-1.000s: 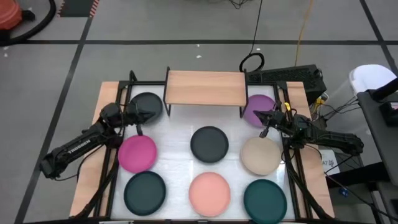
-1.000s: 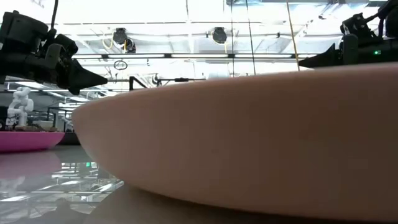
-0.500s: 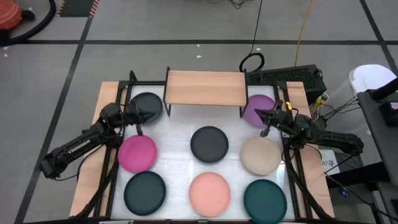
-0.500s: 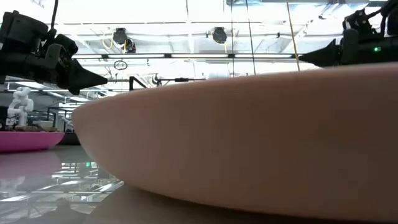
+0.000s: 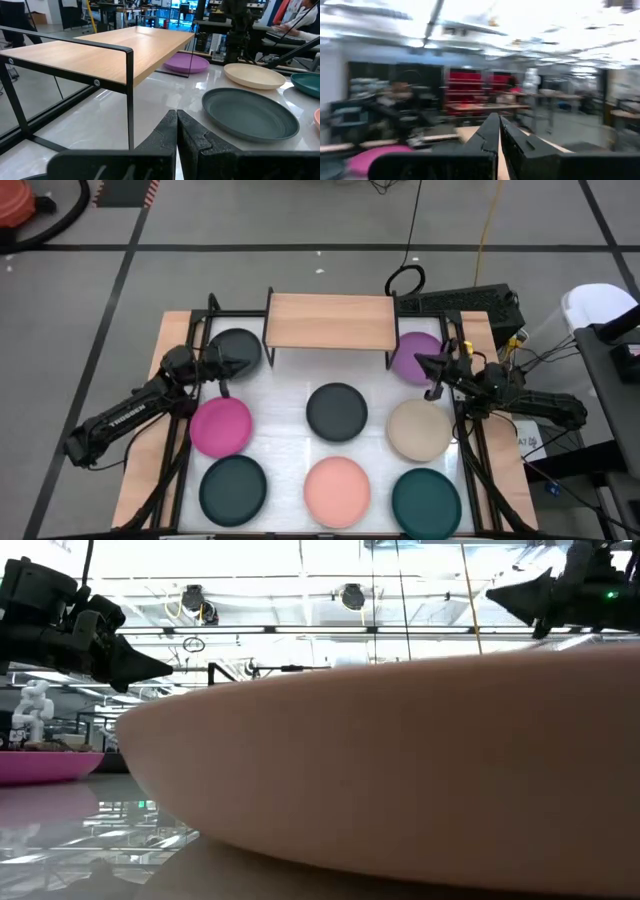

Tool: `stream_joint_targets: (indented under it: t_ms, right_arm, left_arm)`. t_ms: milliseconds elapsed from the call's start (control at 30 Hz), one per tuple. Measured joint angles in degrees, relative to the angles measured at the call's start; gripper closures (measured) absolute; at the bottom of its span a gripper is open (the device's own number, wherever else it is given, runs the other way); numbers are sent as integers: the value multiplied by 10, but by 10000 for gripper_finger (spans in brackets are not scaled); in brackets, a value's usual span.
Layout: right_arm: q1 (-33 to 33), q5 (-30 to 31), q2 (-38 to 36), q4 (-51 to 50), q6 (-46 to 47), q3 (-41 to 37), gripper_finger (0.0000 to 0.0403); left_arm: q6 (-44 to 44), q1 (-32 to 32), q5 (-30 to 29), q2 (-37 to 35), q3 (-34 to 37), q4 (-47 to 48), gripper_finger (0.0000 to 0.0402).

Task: Place and stack plates onto a shelf
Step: Put the orange plate on the shelf

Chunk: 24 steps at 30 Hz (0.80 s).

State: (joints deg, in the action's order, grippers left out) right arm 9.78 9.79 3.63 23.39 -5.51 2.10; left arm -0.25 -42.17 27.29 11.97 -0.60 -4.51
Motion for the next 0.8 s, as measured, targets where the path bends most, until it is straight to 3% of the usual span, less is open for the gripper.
stream_joint_targets:
  t_ms: [133, 500, 800]
  right_arm:
    - [0, -58, 85, 14, -5, 33, 403]
    - [-17, -201, 419, 2, 4, 148, 401]
    - [-106, -262, 574, -5, 4, 217, 335]
  left_arm:
    - [0, 0, 0, 0, 0, 0, 398]
    - [0, 0, 0, 0, 0, 0, 398]
    - [0, 0, 0, 0, 0, 0, 398]
